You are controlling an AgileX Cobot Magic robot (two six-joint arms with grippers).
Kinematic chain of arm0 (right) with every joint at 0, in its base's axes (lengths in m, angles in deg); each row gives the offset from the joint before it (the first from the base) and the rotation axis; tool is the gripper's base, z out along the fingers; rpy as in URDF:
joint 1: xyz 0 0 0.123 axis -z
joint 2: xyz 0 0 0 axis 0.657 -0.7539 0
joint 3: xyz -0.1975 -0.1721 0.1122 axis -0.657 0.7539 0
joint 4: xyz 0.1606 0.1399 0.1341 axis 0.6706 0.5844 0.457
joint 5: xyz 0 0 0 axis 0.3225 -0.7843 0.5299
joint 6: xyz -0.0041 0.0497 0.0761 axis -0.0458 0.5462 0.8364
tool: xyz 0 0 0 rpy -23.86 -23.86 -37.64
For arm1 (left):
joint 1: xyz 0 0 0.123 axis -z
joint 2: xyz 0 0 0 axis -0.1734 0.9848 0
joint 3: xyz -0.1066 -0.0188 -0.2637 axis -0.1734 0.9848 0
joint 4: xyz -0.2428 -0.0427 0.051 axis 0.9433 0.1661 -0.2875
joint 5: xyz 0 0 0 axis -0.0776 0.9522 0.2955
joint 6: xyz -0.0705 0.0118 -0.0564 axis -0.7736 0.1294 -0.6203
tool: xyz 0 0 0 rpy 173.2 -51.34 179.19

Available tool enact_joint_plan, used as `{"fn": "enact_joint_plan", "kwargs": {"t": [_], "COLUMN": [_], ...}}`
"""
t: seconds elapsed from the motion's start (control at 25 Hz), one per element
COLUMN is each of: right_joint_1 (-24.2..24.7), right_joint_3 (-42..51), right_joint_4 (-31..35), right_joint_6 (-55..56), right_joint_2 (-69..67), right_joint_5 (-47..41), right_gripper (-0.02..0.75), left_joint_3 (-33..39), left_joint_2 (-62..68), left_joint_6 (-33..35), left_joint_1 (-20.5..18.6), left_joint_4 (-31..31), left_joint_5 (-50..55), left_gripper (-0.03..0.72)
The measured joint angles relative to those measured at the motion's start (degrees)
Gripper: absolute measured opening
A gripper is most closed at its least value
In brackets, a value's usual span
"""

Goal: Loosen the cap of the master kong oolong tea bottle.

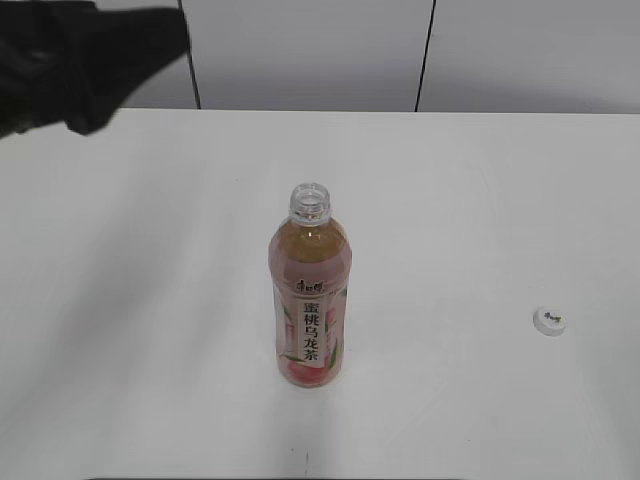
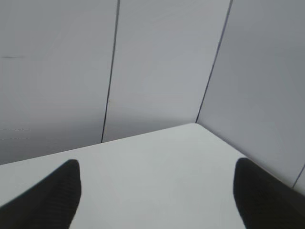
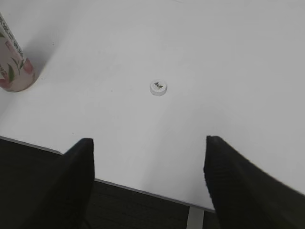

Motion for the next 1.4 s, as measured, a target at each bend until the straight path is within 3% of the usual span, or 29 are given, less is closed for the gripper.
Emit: {"fn": "enact_joint_plan", "kwargs": {"t": [0.12,0.28,0.48,0.76,1.0,1.16,1.4], "right_joint_1": [0.0,0.0,0.0,0.0,0.0,0.0,0.0], "right_joint_3": [0.0,0.0,0.0,0.0,0.0,0.0,0.0], "right_joint_4": [0.0,0.0,0.0,0.0,0.0,0.0,0.0], "right_joint_6": [0.0,0.0,0.0,0.0,0.0,0.0,0.0], "right_joint_2": [0.0,0.0,0.0,0.0,0.0,0.0,0.0], "right_joint_5": [0.0,0.0,0.0,0.0,0.0,0.0,-0.1], "right_gripper": [0.544,0.544,0.544,0.544,0.544,0.544,0.544], "left_joint_3": [0.0,0.0,0.0,-6.3,-10.6,-9.9,-3.2], "left_joint_2": [-4.9,-13.0,-23.8,-40.8,-47.6,-47.9,-47.9], "left_joint_6": [3.3,15.4,25.9,30.9,33.7,34.6,34.9], "left_joint_1": [0.1,1.3,2.6,2.6,2.6,2.6,2.6], "left_joint_4": [8.3,17.1,26.5,28.8,31.4,31.4,30.2], "left_joint_5": [5.6,16.5,37.1,71.5,87.9,90.2,86.5], "left_gripper": [0.581,0.558,0.552,0.552,0.552,0.552,0.552]}}
